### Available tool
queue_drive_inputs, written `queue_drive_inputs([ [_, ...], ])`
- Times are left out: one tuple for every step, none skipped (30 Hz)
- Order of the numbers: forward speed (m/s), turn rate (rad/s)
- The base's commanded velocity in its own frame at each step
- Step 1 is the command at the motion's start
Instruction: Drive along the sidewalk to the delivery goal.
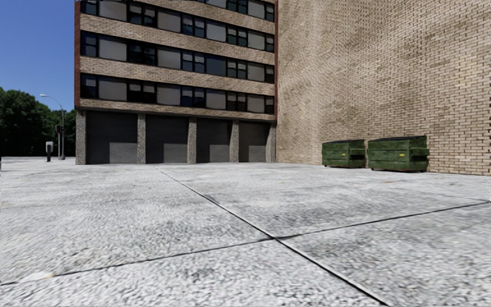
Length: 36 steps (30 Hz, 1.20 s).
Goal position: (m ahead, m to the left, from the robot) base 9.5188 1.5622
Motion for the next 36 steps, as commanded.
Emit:
queue_drive_inputs([
  [1.99,0.0],
  [1.99,0.0],
  [1.99,0.0],
  [1.99,0.0],
  [1.99,0.0],
  [1.99,0.0],
  [1.99,0.0],
  [1.99,0.0],
  [1.99,0.0],
  [1.99,0.0],
  [1.99,0.0],
  [1.99,0.0],
  [1.99,0.0],
  [1.99,0.0],
  [1.99,0.0],
  [1.99,0.0],
  [1.99,0.0],
  [1.99,0.0],
  [1.99,0.0],
  [1.99,0.0],
  [1.99,0.0],
  [1.99,0.0],
  [1.99,0.0],
  [1.99,0.0],
  [1.99,0.0],
  [1.99,0.0],
  [1.99,0.0],
  [1.99,0.0],
  [1.99,0.0],
  [1.99,0.0],
  [1.99,0.0],
  [1.99,0.0],
  [1.99,0.0],
  [1.99,0.0],
  [1.99,0.0],
  [1.99,0.0],
])
